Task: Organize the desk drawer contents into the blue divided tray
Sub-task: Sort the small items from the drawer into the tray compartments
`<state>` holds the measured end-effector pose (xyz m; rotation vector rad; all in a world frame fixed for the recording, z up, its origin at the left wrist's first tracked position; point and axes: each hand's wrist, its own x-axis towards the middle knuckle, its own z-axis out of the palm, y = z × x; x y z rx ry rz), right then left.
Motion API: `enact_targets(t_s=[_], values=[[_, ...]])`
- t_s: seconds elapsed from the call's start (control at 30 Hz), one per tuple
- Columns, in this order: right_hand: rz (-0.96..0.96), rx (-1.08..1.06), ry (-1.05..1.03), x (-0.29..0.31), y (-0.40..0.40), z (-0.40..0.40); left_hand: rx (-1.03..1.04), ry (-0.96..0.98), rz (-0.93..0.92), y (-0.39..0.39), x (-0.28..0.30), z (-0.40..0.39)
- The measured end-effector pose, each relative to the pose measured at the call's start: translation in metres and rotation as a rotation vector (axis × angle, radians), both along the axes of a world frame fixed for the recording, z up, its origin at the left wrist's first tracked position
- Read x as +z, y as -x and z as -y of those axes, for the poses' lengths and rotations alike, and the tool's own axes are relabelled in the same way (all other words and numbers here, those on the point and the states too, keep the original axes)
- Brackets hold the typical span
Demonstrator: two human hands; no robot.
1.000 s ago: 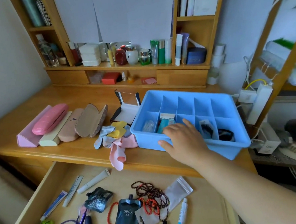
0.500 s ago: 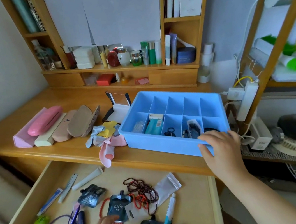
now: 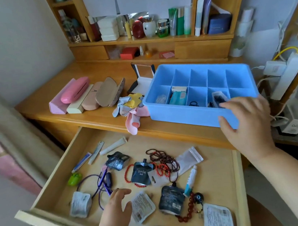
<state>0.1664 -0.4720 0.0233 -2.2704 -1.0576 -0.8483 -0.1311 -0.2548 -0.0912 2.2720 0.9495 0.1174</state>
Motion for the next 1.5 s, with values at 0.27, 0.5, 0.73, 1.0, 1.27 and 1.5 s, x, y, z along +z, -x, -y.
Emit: enact_targets(t_s=[0.27, 0.5, 0.73, 1.0, 1.27, 1.5], values=[[-0.642, 0.246, 0.636, -0.113, 0.045, -0.058, -0.210, -0.041, 0.039, -0.022, -0.004, 0.008], [-0.663, -0.030, 0.894, -0.139, 0.036, -0.079, -0.209, -0.022, 0.070, -0.029, -0.011, 0.012], [-0.604, 0.230, 0.789, -0.099, 0.073, -0.065, -0.464, -0.294, 0.001, -0.098, -0.011, 0.039], [-0.668, 0.210, 0.565, -0.061, 0.084, -0.026, -0.413, -0.291, 0.075, -0.093, -0.007, 0.025], [-1.670, 0.276, 0.092, -0.044, 0.093, -0.021, -0.465, -0.378, 0.330, -0.078, 0.044, 0.029], [-2.024, 0.439, -0.651, -0.029, 0.102, -0.024, -0.157, 0.511, 0.467, -0.097, 0.086, 0.073]])
